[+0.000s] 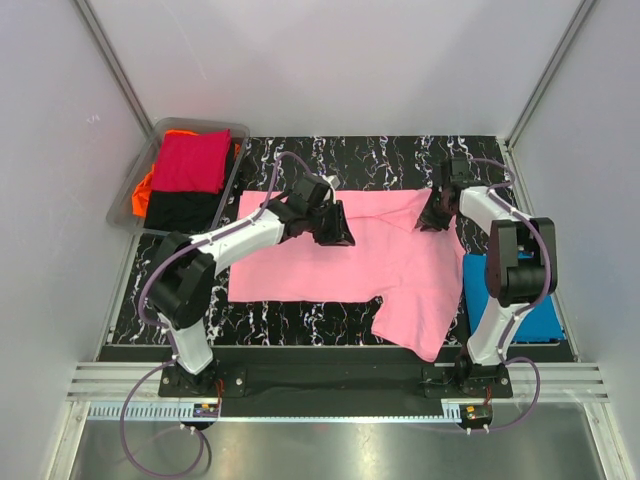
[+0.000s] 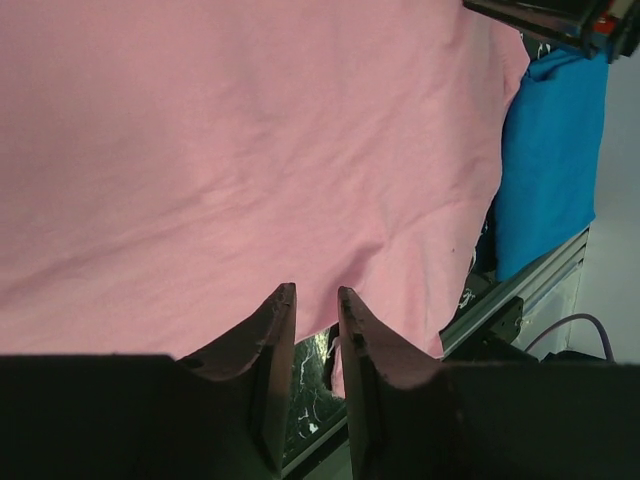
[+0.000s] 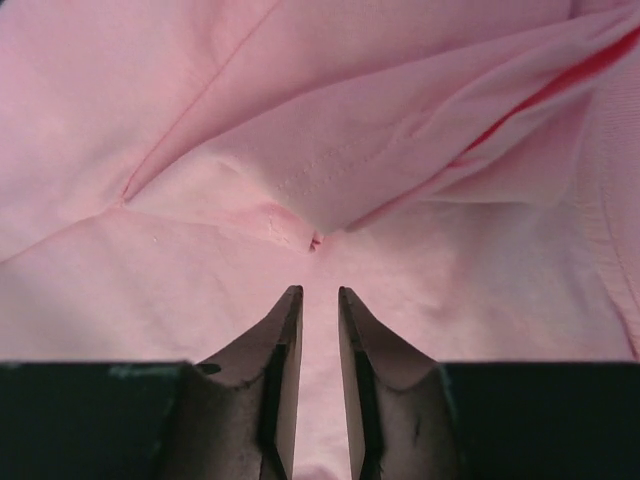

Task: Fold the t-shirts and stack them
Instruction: Fold the tshirt

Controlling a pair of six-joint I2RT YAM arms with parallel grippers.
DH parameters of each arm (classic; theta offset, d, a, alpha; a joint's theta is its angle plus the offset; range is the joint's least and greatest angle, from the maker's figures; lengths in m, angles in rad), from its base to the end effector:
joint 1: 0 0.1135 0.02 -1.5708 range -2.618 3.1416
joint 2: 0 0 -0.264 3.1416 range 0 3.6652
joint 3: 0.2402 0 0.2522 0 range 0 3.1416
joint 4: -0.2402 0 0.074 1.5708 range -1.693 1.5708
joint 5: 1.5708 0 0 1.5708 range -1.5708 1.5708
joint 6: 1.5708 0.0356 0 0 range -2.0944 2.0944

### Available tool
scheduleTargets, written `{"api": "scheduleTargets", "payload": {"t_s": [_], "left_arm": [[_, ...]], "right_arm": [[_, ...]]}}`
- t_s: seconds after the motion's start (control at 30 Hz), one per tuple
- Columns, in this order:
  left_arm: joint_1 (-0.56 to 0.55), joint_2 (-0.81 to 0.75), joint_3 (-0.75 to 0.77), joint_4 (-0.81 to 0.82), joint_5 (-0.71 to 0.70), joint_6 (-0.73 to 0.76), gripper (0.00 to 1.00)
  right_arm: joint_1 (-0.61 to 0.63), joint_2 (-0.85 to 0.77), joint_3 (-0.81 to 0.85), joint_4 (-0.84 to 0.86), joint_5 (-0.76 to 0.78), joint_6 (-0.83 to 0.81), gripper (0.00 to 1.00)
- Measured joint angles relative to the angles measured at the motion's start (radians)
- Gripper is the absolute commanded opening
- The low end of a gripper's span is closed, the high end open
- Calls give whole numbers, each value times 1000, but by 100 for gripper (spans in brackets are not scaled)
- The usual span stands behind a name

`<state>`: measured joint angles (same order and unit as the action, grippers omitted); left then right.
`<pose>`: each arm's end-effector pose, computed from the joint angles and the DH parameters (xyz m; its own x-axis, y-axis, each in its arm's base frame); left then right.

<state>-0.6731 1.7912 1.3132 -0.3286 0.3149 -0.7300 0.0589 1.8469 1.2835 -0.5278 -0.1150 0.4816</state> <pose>0.3039 -0.2564 0.2338 -0.9277 -0.0713 -0.3665 0.1902 0.7546 -0.6281 0.3807 0.0265 0.1904 -0.8365 0.4116 -0.3618 0.3116 0.9003 0.3039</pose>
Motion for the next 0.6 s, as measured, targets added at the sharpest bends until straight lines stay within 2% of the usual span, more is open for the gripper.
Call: {"api": "scheduleTargets", "payload": {"t_s": [0.2, 0.6], "left_arm": [[8, -10, 0, -22, -3, 3, 27], [32, -10, 0, -30, -3, 5, 26]], "right_arm": [[1, 76, 2, 39, -41, 41, 31], [2, 121, 22, 68, -46, 48, 32]]}}
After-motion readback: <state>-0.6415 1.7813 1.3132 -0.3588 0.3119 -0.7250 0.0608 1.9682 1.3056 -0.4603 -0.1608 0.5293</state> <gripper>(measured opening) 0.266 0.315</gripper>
